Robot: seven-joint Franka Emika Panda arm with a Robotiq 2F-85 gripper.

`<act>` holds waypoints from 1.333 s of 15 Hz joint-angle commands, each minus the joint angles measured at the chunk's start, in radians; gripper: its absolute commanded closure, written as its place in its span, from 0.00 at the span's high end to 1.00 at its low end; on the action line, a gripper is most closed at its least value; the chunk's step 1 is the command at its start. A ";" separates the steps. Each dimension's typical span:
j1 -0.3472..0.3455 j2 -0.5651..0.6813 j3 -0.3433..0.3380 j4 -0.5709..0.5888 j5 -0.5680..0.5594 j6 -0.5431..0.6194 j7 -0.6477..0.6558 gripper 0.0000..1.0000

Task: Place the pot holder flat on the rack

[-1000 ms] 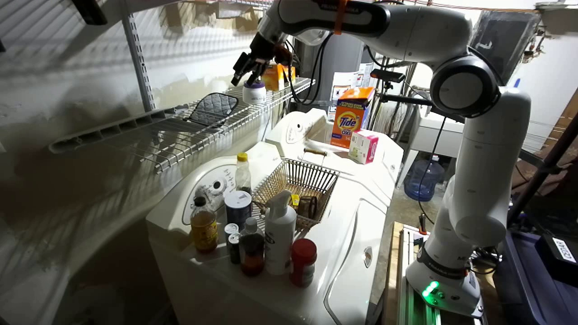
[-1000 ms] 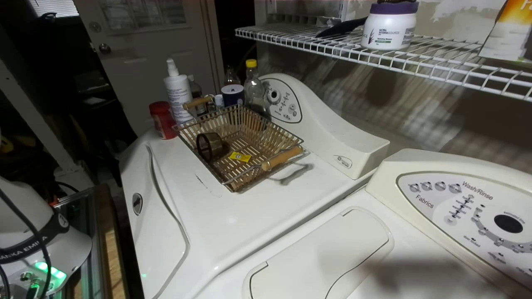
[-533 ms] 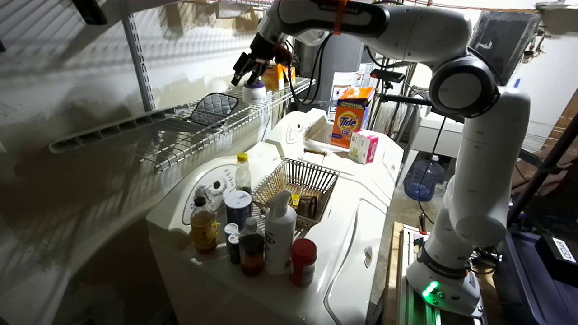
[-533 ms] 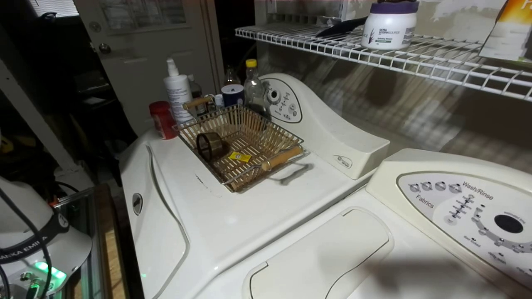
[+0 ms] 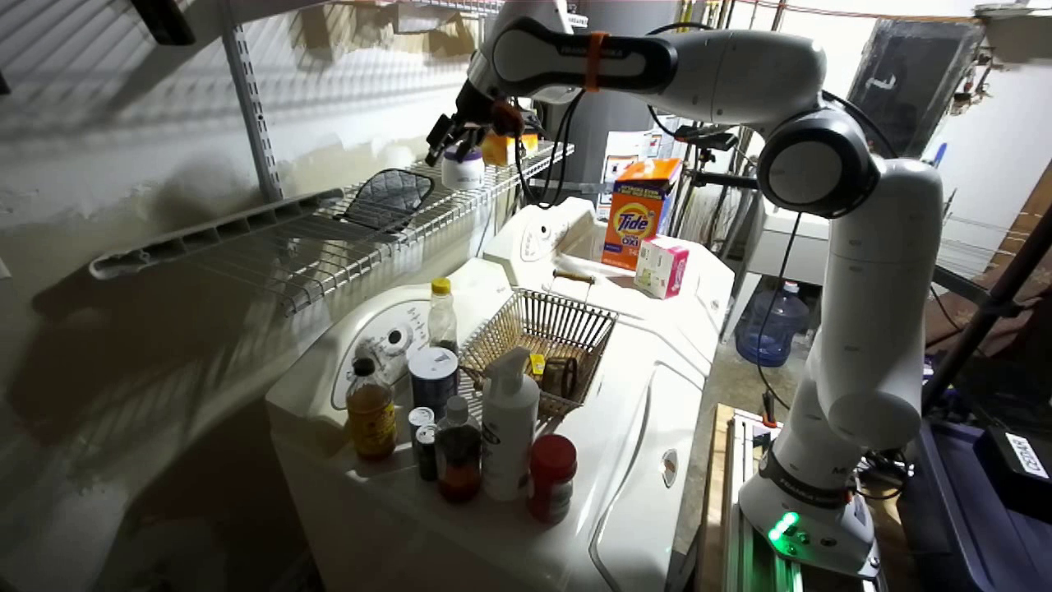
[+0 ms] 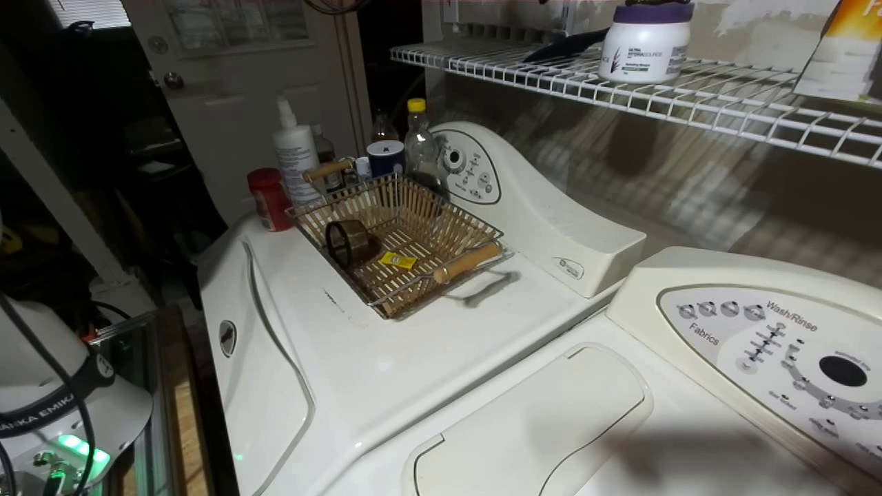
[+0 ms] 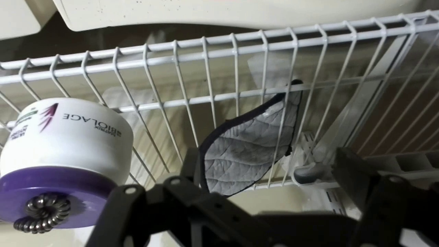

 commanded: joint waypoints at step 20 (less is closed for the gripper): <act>-0.029 0.268 -0.004 0.244 0.044 0.037 0.027 0.71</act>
